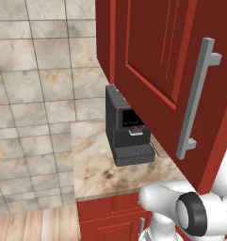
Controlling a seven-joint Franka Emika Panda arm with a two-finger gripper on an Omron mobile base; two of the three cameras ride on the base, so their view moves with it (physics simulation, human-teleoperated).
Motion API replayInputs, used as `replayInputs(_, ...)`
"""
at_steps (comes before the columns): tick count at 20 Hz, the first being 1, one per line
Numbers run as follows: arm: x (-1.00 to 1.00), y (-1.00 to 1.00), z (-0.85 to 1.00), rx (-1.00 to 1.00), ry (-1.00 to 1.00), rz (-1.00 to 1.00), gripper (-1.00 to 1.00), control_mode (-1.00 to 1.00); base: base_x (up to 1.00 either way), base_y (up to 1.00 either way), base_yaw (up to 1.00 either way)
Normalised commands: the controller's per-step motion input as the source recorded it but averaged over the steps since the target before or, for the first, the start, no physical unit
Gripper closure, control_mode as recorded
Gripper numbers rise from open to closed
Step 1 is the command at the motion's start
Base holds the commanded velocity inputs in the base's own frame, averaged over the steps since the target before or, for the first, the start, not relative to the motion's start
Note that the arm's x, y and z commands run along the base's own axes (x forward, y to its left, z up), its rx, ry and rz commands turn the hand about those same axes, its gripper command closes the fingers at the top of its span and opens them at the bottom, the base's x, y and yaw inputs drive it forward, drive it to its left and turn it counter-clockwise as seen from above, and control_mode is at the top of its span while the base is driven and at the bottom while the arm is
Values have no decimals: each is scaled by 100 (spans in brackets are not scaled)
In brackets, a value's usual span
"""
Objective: Grab the spray bottle from the cabinet, then place it next to the cutting board for sanitizing. Then grab the dish brush from the countertop next to the sink and place it next to the cutting board.
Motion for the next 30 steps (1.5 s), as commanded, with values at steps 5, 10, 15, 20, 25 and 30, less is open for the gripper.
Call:
replayInputs(5,-13,-1,-1,0,0,0,-100,-100,0,0,0)
replayInputs(10,-37,-7,-8,0,5,-1,-100,-100,0,0,0)
replayInputs(15,-45,-25,3,0,0,-1,-100,-100,0,0,0)
replayInputs(20,-46,-32,16,0,-1,0,-100,-100,0,0,0)
replayInputs(25,-46,-21,36,0,-20,0,-100,-100,0,0,0)
replayInputs(30,-42,-13,52,0,-40,0,-100,-100,0,0,0)
